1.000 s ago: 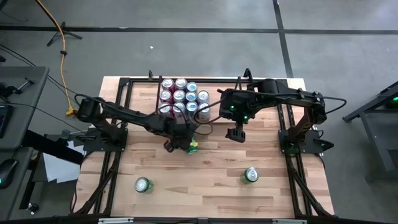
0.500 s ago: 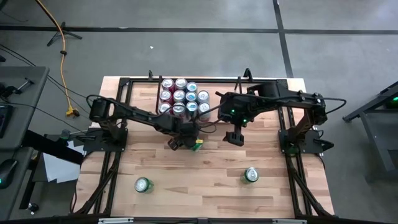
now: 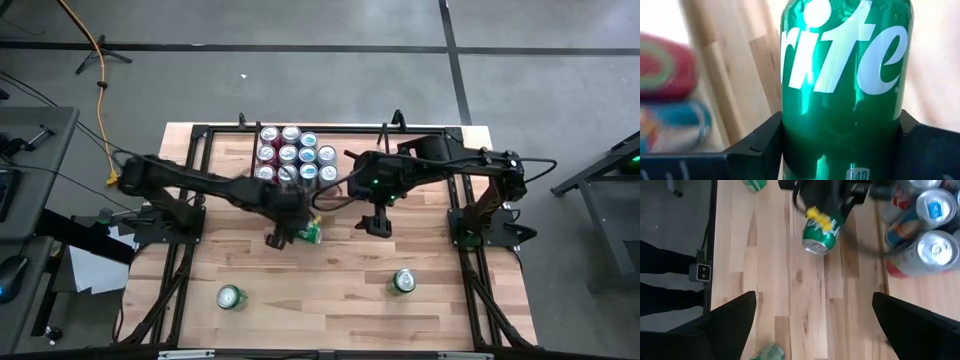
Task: Place canned beverage on shelf
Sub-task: Put the top green soda can on the shelf
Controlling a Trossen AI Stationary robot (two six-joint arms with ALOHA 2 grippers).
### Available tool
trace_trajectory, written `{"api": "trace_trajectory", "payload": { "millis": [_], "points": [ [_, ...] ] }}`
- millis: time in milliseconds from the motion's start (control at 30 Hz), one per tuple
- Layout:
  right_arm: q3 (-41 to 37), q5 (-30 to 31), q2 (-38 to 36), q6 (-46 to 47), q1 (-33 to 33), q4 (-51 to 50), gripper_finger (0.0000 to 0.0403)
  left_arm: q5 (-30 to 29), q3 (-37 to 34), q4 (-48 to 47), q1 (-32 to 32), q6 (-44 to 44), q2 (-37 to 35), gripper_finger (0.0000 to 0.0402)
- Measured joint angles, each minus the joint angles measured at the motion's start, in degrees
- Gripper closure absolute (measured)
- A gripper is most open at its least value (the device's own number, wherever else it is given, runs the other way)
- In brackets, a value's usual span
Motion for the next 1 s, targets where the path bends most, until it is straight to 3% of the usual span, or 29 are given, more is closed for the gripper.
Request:
{"api": "trace_trajectory", "payload": {
  "millis": [267, 500, 700, 1000],
  "points": [
    [0.00, -1.46, 0.00, -5.17, -1.91, 7.26, 0.0018, -0.25, -0.11, -0.32, -0.77, -17.71, -21.70, 0.0233],
    [0.00, -7.76, 0.00, -5.34, -3.90, 20.61, 0.0018, -12.07, -2.65, 6.15, -2.38, -27.57, -35.71, 0.0233],
    [0.00, -7.02, 0.00, -0.70, -5.82, 29.14, 0.0018, -16.94, -6.36, 14.61, -3.50, -31.61, -37.02, 0.0233],
    [0.00, -2.68, 0.15, 0.05, -6.91, 31.28, 0.0018, -19.07, -6.38, 31.92, -4.14, -24.31, -27.26, 0.0233]
  ]
}}
